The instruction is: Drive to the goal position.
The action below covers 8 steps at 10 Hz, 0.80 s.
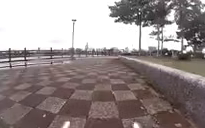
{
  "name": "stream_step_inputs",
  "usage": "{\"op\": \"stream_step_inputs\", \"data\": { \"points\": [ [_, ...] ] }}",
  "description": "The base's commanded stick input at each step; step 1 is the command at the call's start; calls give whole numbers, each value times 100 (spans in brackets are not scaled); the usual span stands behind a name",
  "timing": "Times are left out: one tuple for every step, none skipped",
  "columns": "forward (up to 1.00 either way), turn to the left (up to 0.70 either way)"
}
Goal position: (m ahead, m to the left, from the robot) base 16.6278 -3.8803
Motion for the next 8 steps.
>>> {"op": "stream_step_inputs", "data": {
  "points": [
    [70, 0],
    [70, 0],
    [70, 0],
    [70, 0],
    [70, 0],
    [70, 0],
    [70, 0],
    [70, 0]
  ]
}}
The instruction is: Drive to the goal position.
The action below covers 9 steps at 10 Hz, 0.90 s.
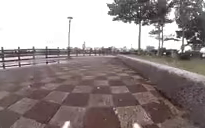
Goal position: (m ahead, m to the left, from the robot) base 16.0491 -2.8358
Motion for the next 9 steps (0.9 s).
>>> {"op": "stream_step_inputs", "data": {
  "points": [
    [70, 0],
    [70, 0],
    [70, 11],
    [70, 30],
    [70, 35],
    [70, 35],
    [70, 0],
    [70, 0],
    [70, 0]
  ]
}}
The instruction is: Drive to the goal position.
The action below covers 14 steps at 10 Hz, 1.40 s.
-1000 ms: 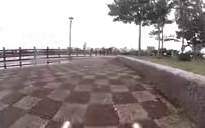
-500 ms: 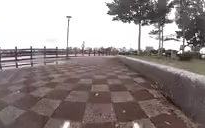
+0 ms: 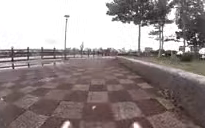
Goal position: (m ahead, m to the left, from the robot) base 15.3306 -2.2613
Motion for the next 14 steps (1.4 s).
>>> {"op": "stream_step_inputs", "data": {
  "points": [
    [70, 0],
    [70, 0],
    [70, 0],
    [70, 0],
    [70, 0],
    [70, 0],
    [70, 0],
    [70, 0],
    [70, 0],
    [70, 0],
    [70, 0],
    [70, 0],
    [70, 0],
    [70, 0]
  ]
}}
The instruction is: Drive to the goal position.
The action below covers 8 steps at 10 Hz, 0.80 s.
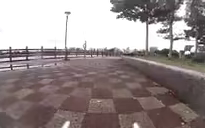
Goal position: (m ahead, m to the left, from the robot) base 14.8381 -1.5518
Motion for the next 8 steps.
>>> {"op": "stream_step_inputs", "data": {
  "points": [
    [70, 0],
    [70, 0],
    [70, 0],
    [70, 0],
    [70, 0],
    [70, 0],
    [70, 0],
    [70, 22]
  ]
}}
